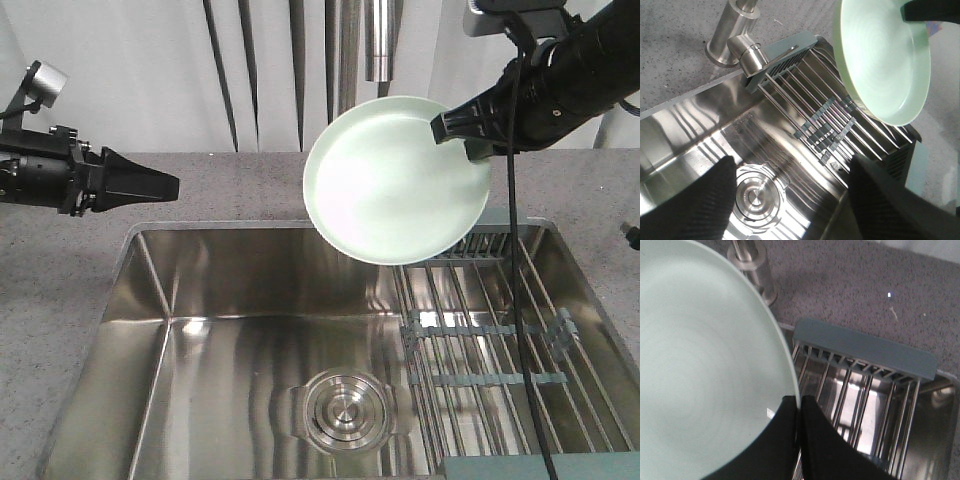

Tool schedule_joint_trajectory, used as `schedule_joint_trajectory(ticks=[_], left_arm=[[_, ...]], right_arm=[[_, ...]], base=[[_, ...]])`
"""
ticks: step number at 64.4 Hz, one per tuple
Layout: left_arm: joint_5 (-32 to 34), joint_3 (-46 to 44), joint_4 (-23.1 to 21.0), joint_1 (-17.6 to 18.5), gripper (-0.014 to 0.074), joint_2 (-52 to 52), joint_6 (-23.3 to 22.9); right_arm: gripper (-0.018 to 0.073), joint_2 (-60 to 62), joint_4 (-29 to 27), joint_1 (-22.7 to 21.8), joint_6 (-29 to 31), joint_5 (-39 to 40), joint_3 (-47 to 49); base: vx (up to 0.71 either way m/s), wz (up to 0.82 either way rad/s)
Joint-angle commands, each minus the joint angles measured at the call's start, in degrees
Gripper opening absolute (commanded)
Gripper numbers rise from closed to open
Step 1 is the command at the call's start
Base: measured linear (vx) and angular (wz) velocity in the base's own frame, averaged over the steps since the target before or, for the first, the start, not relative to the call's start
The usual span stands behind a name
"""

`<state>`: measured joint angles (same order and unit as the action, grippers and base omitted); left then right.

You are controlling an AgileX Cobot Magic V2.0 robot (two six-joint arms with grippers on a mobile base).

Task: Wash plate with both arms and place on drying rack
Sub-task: 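Lift and tilt the plate with the right gripper above the sink, then lower the plate with the right gripper onto the grey drying rack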

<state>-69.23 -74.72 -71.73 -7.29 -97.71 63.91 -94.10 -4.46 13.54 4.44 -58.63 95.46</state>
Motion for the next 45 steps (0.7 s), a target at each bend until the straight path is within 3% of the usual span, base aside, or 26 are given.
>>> schedule_joint_trajectory(ticks=[1,18,31,45], left_arm=[[-2.43,-1.17,-4.59,-0.08,0.0463,2.81,-0.09],[-2.43,-1.17,-4.59,-0.08,0.0463,2.81,-0.09],[-2.43,-1.17,-4.59,-0.08,0.0463,2.81,-0.09],[-2.44,-1.17,-4.59,-0.08,0.0463,2.81,-0.09]], right_arm=[[-0.0009,2.24,0.55,-0.27,-0.45,-1.25,1.47],[-0.0009,2.24,2.68,-0.27,1.45,-3.02,1.47],[-0.0008,1.02,13.18,-0.32,-1.59,-7.68,1.47],[-0.0004,-2.29,14.28,-5.04,-5.33,-8.01,-0.38]], base=[[0.00,0.00],[0.00,0.00],[0.00,0.00],[0.00,0.00]])
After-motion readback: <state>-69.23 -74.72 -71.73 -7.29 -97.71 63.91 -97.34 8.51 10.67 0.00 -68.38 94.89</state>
